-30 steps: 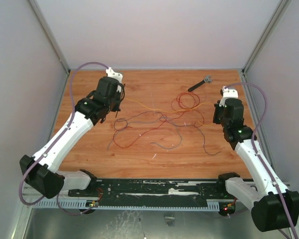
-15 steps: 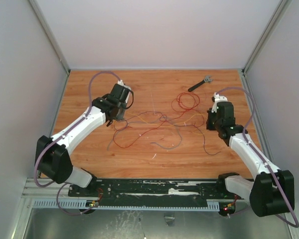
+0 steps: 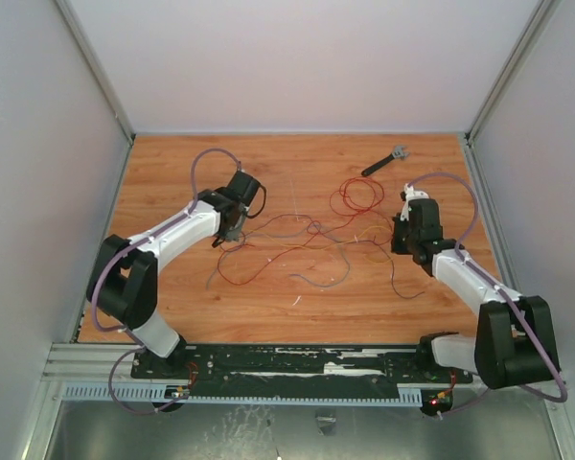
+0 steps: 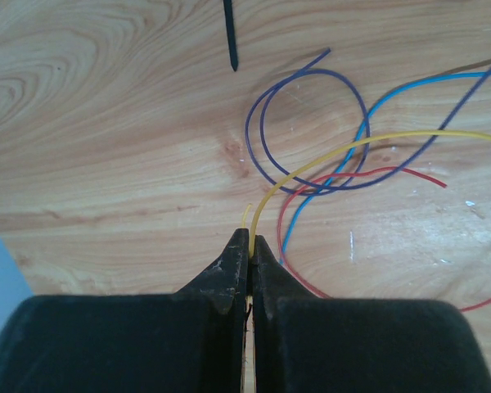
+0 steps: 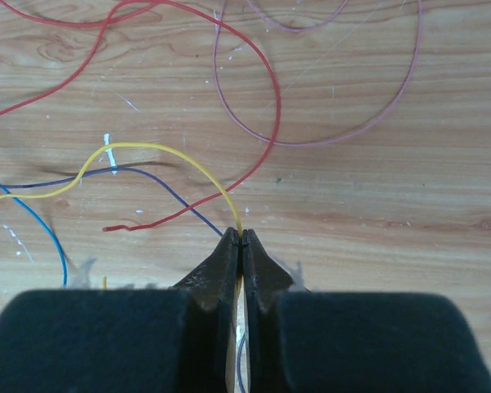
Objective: Zip-tie the wires
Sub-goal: Place the cable at the center of the board.
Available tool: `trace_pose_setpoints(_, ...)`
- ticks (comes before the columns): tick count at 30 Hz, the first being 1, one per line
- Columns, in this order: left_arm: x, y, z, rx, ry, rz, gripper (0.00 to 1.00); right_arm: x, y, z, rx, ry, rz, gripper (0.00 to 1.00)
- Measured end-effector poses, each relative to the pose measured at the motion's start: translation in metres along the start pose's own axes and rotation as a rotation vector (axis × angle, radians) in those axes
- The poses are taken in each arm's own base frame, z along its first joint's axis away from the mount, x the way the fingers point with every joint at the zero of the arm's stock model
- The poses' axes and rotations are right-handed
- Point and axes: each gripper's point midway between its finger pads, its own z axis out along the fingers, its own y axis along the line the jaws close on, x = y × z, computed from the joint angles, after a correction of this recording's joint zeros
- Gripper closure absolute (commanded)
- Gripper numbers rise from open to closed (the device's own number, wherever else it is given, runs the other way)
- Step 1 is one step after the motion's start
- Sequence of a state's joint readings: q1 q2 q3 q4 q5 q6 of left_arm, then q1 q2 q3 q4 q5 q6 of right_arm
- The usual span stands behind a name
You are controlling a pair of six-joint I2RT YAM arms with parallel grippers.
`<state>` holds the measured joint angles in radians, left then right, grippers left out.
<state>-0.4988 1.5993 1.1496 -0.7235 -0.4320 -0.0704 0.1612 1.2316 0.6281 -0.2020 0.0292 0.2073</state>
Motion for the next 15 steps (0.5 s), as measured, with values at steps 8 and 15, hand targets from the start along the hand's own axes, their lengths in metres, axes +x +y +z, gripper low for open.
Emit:
trace_pose_setpoints(8, 0.017, -0.006, 0.024, -0.026, 0.097, 0.055, 1.00, 0.017, -0.002, 0.018, 0.011, 0.062, 0.000, 1.00)
trace_pose_setpoints(15, 0.019, -0.009, 0.029, -0.024, 0.110, 0.063, 1.00, 0.035, -0.005, 0.033, 0.027, 0.143, -0.007, 1.00)
